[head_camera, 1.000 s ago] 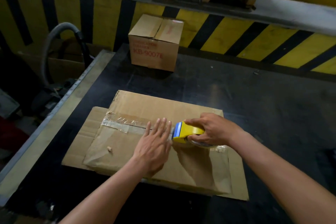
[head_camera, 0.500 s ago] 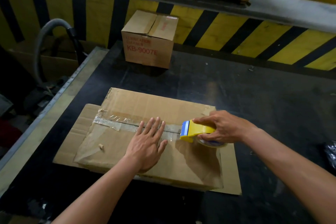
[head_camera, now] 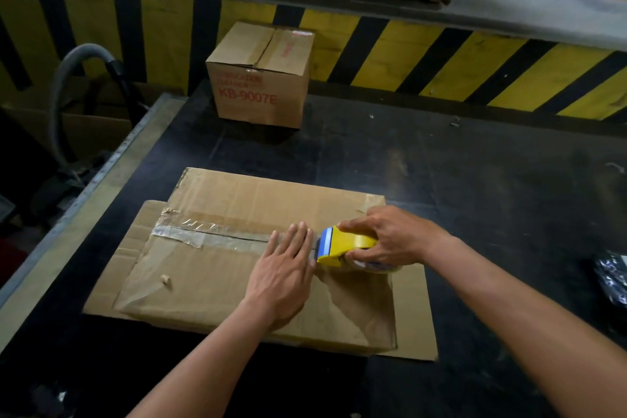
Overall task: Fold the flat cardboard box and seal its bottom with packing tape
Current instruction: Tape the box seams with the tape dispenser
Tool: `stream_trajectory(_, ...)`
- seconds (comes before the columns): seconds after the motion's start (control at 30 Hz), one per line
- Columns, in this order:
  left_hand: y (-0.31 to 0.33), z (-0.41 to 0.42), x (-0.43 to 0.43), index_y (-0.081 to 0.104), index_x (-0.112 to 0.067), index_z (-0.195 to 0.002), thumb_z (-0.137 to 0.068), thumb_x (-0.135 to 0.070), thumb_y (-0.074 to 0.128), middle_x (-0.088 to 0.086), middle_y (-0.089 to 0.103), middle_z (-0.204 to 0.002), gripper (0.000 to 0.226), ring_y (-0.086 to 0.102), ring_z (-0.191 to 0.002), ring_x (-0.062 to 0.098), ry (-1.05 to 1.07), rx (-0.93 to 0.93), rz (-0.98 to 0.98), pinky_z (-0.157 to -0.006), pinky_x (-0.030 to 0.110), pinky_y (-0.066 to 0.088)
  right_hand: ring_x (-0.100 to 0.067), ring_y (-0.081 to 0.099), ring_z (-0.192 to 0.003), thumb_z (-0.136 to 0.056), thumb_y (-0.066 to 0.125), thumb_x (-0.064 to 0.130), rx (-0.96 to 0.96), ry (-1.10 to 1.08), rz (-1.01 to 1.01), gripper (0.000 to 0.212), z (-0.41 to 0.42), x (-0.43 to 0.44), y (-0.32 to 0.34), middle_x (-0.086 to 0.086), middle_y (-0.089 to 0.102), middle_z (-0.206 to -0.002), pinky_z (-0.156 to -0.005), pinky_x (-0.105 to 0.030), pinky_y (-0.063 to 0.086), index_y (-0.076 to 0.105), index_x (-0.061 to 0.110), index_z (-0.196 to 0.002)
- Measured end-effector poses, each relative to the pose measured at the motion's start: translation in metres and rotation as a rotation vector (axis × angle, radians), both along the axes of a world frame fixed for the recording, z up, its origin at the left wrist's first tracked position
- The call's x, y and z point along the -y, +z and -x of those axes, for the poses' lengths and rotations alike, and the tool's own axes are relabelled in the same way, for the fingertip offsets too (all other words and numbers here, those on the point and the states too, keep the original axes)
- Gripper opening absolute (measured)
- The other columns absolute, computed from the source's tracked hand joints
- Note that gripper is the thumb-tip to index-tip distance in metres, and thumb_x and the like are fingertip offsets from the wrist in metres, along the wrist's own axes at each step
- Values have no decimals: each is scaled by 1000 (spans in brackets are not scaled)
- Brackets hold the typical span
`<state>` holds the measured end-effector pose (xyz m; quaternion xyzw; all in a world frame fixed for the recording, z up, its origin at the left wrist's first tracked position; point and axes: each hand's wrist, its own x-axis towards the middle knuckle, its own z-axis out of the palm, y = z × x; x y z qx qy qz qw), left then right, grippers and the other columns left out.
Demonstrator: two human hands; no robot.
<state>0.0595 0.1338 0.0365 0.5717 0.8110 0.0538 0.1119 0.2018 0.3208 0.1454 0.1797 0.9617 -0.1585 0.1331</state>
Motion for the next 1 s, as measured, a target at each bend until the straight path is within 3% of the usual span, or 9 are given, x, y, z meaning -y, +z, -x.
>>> stream_trajectory(0.1, -2, 2, 2, -1, -19, -162, -97, -49, -10, -3, -10, -169, 72, -17, -154, 13, -18, -3, -3, -126, 39, -9, -14, 49, -110, -88, 58, 63, -5, 7, 33, 67, -6, -5, 5, 2, 54, -128, -83, -25, 34, 39, 43, -148)
stream_trajectory(0.23, -1, 1, 2, -8, -21, -159, -98, -52, -14, -4, -13, -167, 69, -19, -153, 13, -18, -1, -16, -126, 39, -10, -8, 41, -105, -87, 55, 67, 1, 19, 67, 69, -10, -8, 5, 8, 51, -125, -83, -26, 34, 35, 45, -149)
stream_trajectory(0.4, -1, 1, 1, -7, -19, -161, -103, -48, -2, -3, -15, -167, 65, -19, -153, 12, -1, -29, 12, -126, 38, -10, -11, 46, -108, -85, 56, 69, 15, 5, 70, 67, -25, -23, 6, 11, 50, -120, -86, -30, 42, 36, 49, -147)
stream_trajectory(0.57, -3, 0, 1, -8, -18, -161, -101, -48, -4, -2, -15, -168, 67, -20, -153, 13, -4, -42, 33, -126, 39, -9, -8, 46, -91, -83, 53, 75, 75, -39, 59, 68, -55, -41, 2, 13, 48, -104, -76, -28, 43, 31, 58, -144)
stream_trajectory(0.83, 19, -30, -20, -5, -9, -161, -106, -28, 16, 10, -12, -169, 61, -16, -155, 25, -9, -27, 32, -126, 45, -11, -11, 48, -95, -84, 52, 73, 58, -3, 20, 70, -55, -41, -5, 9, 49, -108, -78, -28, 45, 33, 50, -147)
stream_trajectory(1.0, 8, -47, -22, -5, -18, -161, -106, -46, 6, -1, -13, -168, 62, -20, -153, 14, -71, 4, 27, -126, 41, -11, -11, 48, -92, -85, 56, 69, 31, -14, 29, 66, -56, -41, -4, 8, 50, -105, -74, -29, 42, 38, 50, -145)
